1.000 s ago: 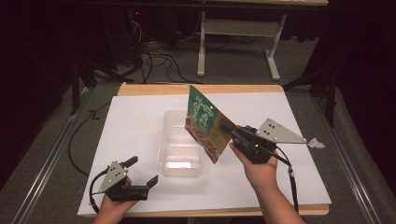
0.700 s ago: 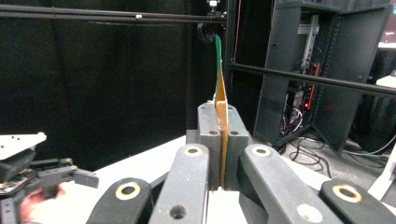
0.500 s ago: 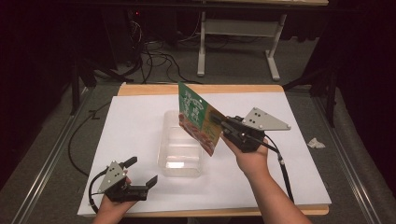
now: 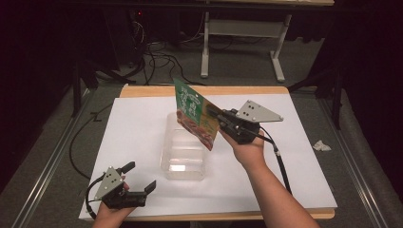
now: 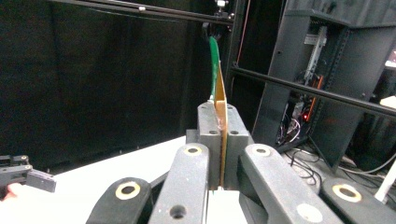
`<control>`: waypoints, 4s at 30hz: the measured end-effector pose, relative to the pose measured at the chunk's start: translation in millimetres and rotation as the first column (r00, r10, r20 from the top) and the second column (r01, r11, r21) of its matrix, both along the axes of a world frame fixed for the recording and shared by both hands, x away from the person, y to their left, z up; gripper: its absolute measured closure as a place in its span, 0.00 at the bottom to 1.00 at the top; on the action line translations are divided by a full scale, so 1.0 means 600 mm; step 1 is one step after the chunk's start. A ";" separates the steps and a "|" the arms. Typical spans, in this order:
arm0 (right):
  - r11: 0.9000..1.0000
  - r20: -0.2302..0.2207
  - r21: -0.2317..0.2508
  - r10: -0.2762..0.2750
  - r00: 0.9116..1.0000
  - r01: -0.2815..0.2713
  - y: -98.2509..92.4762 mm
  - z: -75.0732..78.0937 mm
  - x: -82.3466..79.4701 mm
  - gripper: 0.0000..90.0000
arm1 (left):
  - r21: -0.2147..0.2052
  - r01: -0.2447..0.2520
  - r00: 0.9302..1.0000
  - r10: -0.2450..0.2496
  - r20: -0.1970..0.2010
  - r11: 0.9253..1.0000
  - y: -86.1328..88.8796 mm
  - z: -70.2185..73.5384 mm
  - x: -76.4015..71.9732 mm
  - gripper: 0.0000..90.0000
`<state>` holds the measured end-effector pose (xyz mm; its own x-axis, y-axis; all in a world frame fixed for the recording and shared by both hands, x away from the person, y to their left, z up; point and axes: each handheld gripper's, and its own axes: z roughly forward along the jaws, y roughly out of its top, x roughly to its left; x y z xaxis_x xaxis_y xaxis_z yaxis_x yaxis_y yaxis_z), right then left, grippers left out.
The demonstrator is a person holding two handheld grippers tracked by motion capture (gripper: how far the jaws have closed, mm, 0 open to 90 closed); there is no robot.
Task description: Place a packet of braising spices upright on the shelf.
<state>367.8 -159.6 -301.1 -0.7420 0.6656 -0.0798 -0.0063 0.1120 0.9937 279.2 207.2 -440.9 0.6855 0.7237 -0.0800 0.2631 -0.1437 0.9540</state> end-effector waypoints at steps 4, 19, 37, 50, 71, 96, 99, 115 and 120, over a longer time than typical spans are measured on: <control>1.000 0.002 -0.004 0.005 1.000 -0.005 0.005 -0.005 0.012 1.00 | 0.003 -0.012 1.000 0.012 -0.004 1.000 0.006 -0.002 -0.003 0.02; 0.999 0.029 -0.039 0.004 1.000 -0.002 0.015 -0.014 0.024 1.00 | 0.004 -0.035 0.999 0.035 -0.005 0.999 0.014 -0.002 -0.012 0.02; 1.000 -0.030 0.018 -0.006 1.000 0.006 0.029 -0.033 0.032 1.00 | 0.006 -0.031 1.000 0.031 -0.001 0.999 0.013 0.000 -0.013 0.02; 0.998 -0.077 0.048 -0.030 0.997 0.034 0.037 -0.038 0.044 1.00 | -0.003 -0.026 1.000 0.026 -0.001 1.000 0.014 0.001 -0.011 0.02; 0.999 -0.120 -0.012 -0.054 0.991 0.053 0.054 -0.075 0.051 1.00 | 0.001 -0.020 1.000 0.020 -0.002 1.000 0.011 0.000 -0.009 0.02; 0.998 -0.191 0.022 -0.059 0.980 0.064 0.054 -0.074 0.070 0.94 | -0.003 -0.008 1.000 0.008 -0.004 1.000 0.006 -0.001 -0.006 0.02; 0.998 -0.201 0.021 -0.050 0.978 0.056 0.052 -0.073 0.073 0.87 | -0.002 -0.008 1.000 0.008 -0.007 1.000 0.007 -0.002 -0.006 0.02; 0.996 -0.213 0.026 -0.075 0.974 0.083 0.029 -0.054 0.059 0.28 | -0.007 0.002 1.000 -0.002 -0.016 1.000 0.007 -0.005 -0.001 0.02; 0.996 -0.206 0.028 -0.082 0.975 0.090 0.015 -0.055 0.048 0.26 | -0.005 -0.001 1.000 0.001 -0.017 1.000 0.008 -0.006 -0.002 0.02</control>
<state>396.4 -150.4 -333.9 -0.6799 0.7273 0.0938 0.2054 0.0662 0.9764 278.2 212.0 -444.3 0.6833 0.7238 -0.0958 0.2797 -0.1384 0.9501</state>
